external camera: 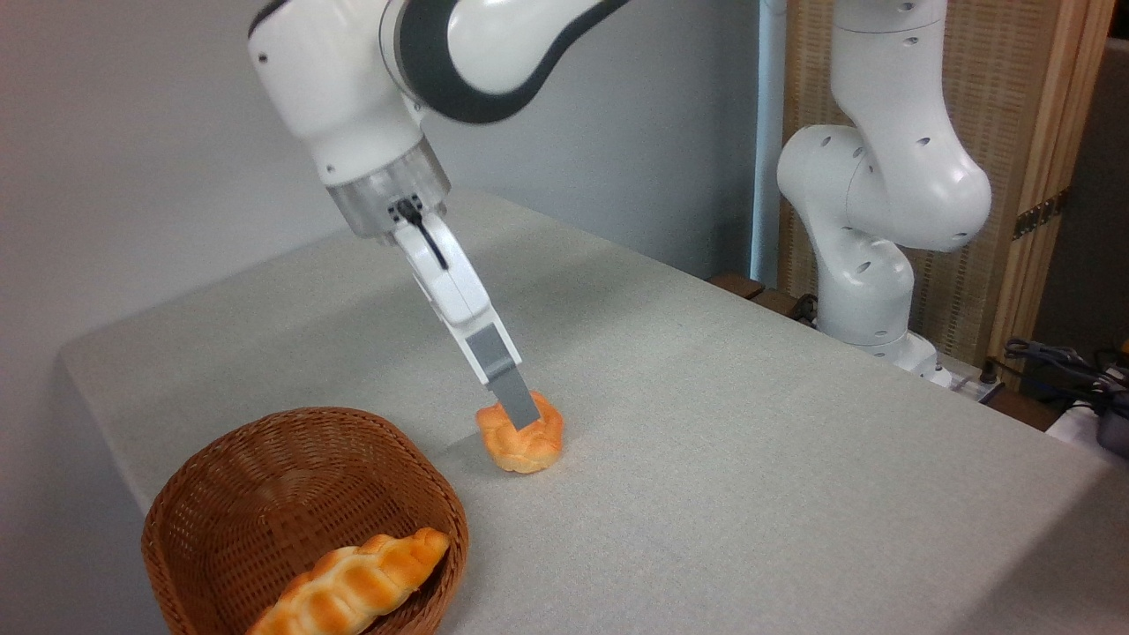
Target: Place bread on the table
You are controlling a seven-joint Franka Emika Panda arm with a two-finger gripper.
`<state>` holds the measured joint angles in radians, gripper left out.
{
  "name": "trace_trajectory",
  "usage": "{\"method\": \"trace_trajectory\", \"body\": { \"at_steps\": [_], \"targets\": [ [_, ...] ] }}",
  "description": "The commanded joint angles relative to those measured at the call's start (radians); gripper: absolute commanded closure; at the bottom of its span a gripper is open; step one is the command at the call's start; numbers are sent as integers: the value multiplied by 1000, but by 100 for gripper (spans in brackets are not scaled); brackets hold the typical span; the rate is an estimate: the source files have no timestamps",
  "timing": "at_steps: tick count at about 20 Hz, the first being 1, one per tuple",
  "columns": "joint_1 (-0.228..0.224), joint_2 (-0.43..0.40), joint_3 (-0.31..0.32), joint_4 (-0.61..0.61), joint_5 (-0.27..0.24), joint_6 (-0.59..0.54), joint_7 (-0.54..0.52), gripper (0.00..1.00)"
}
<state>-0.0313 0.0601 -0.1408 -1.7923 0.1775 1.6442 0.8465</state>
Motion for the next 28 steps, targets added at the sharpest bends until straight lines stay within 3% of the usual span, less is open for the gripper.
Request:
{"method": "trace_trajectory", "body": {
  "at_steps": [1, 3, 5, 8, 10, 18, 20, 28],
  "targets": [
    [1, -40, 75, 88, -59, 8, 11, 0],
    [2, -45, 99, 119, -171, 5, -45, 0],
    [17, -55, 95, 125, -202, 5, -153, 0],
    [83, -74, 41, 136, -205, 5, -178, 0],
    [103, -75, 30, 159, -213, -4, -173, 0],
    [105, -68, 47, 223, -228, -67, -165, 0],
    [93, -68, 73, 225, -230, -67, -165, 0],
    [70, -66, 81, 226, -228, -69, -165, 0]
  ]
}}
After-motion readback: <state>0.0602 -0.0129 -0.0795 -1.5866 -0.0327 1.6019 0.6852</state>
